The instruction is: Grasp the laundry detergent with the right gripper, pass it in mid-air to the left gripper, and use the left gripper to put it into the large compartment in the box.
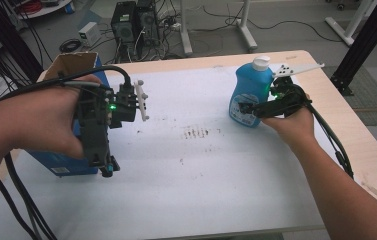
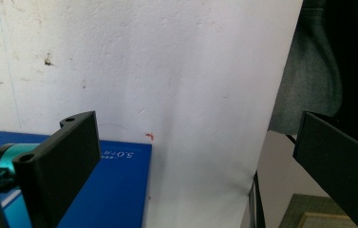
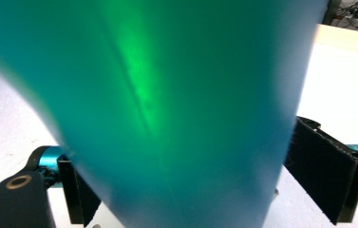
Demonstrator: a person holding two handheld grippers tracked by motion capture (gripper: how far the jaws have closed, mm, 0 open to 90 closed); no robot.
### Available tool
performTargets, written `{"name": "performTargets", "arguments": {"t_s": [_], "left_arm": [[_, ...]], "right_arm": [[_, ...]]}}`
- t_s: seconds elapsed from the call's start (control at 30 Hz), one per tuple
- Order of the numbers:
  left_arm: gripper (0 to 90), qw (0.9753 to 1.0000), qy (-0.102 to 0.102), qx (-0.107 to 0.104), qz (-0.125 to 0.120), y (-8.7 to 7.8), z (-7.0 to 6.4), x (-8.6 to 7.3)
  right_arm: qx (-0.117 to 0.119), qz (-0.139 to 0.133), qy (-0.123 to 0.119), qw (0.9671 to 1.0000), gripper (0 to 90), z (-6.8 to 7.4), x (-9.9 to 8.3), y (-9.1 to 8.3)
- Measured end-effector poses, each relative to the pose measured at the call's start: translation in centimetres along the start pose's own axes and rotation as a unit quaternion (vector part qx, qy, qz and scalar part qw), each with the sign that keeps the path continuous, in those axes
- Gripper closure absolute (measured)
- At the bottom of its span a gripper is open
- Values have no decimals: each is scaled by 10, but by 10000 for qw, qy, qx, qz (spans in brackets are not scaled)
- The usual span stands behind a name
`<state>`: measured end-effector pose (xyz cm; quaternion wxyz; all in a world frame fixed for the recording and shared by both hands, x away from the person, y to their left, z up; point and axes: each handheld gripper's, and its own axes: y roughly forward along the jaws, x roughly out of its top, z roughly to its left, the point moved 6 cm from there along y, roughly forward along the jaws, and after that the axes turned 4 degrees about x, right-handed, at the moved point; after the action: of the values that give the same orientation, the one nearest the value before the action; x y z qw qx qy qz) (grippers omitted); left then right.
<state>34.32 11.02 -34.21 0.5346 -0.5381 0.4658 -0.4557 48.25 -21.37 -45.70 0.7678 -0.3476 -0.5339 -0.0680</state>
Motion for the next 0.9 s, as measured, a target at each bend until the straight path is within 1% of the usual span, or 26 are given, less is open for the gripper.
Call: {"name": "performTargets", "arguments": {"t_s": [0.13, 0.17, 0.27, 0.3, 0.33, 0.4, 0.47, 0.5, 0.67, 0.7, 0.9], "left_arm": [[18, 10000, -2, 8, -5, 0, 0, -1], [17, 10000, -7, 10, -10, 0, 0, -1], [18, 10000, -5, 9, 0, 0, 0, -1], [18, 10000, -10, 7, 12, 0, 0, -2], [18, 10000, -10, 7, 12, 0, 0, -2], [17, 10000, -15, 7, -1, 0, 0, -2], [17, 10000, -19, 9, -14, 0, 0, -1], [18, 10000, -6, 13, -13, 0, 0, -1], [18, 10000, -32, 9, -21, 0, 0, -1], [18, 10000, -9, 8, -11, 0, 0, -1], [18, 10000, -10, 4, -5, 1, 1, -2]], "right_arm": [[21, 5, 55, 10000, 137, 0, -2, 2], [8, -14, 31, 10000, 171, 0, -1, 1], [3, -43, 17, 10000, 175, 1, -1, 1], [-19, -72, -36, 10000, 190, 1, 0, 1], [-19, -72, -36, 10000, 190, 1, 0, 1], [18, -85, -58, 9999, 233, 2, 1, 0], [22, -101, -75, 9999, 240, 2, 1, 0], [30, -106, -95, 9999, 265, 2, 1, 0], [68, -135, -128, 9998, 286, 4, 1, 1], [102, -125, -138, 9998, 317, 5, 1, 2], [95, -171, -157, 9997, 330, 5, 1, 3]]}}
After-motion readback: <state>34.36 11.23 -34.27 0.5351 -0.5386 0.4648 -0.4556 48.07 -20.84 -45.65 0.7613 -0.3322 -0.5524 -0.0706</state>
